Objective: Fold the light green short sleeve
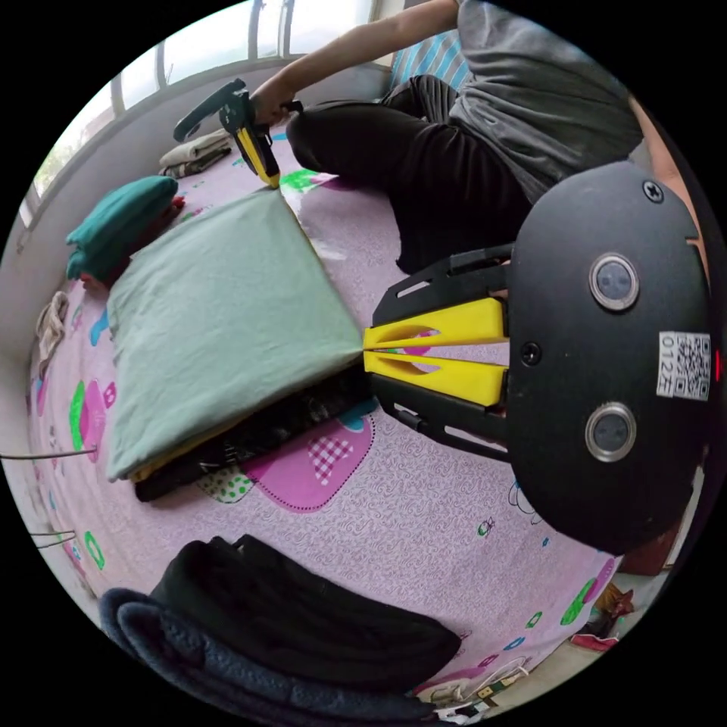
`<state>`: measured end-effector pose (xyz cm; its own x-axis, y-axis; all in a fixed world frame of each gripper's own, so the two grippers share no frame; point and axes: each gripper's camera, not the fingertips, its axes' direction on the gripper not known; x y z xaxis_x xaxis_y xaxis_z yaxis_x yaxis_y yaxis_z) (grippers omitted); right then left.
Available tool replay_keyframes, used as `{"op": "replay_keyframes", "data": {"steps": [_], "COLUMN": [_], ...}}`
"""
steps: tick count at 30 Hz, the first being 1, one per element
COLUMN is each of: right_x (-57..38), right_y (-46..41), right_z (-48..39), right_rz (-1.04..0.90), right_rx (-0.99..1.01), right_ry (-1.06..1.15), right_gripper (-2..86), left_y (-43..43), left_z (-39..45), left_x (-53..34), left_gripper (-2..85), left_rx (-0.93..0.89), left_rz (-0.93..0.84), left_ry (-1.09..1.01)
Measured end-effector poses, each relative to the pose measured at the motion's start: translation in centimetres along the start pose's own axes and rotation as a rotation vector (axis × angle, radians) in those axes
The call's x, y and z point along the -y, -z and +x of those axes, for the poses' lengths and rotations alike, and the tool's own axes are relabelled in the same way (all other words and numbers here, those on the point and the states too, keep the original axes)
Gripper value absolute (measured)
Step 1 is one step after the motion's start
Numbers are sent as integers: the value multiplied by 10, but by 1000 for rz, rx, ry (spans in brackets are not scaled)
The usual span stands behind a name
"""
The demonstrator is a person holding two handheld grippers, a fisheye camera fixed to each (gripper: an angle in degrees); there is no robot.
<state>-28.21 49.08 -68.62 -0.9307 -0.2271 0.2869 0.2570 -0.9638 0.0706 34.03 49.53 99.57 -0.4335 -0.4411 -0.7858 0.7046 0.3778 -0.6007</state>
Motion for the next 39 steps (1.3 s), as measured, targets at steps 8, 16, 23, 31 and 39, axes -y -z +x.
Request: {"op": "replay_keyframes", "data": {"steps": [8, 16, 23, 31, 39], "right_x": [-19, 5, -1, -35, -66], "right_y": [19, -41, -70, -110, -175], "right_z": [-34, -39, -50, -71, -99], "right_rz": [85, -55, -83, -61, -94], "right_rx": [-24, -86, -105, -127, -178], "right_ry": [121, 37, 37, 51, 40], "right_gripper": [-10, -10, -10, -10, -3], "left_y": [32, -11, -10, -48, -84], "left_z": [30, 47, 85, 108, 147], "left_x": [1, 12, 4, 10, 4], "left_gripper": [-2, -2, -2, -2, -1], "left_rx": [28, 10, 56, 16, 20], "left_rz": [91, 9, 33, 0, -1], "left_ry": [-62, -17, -71, -28, 22]}}
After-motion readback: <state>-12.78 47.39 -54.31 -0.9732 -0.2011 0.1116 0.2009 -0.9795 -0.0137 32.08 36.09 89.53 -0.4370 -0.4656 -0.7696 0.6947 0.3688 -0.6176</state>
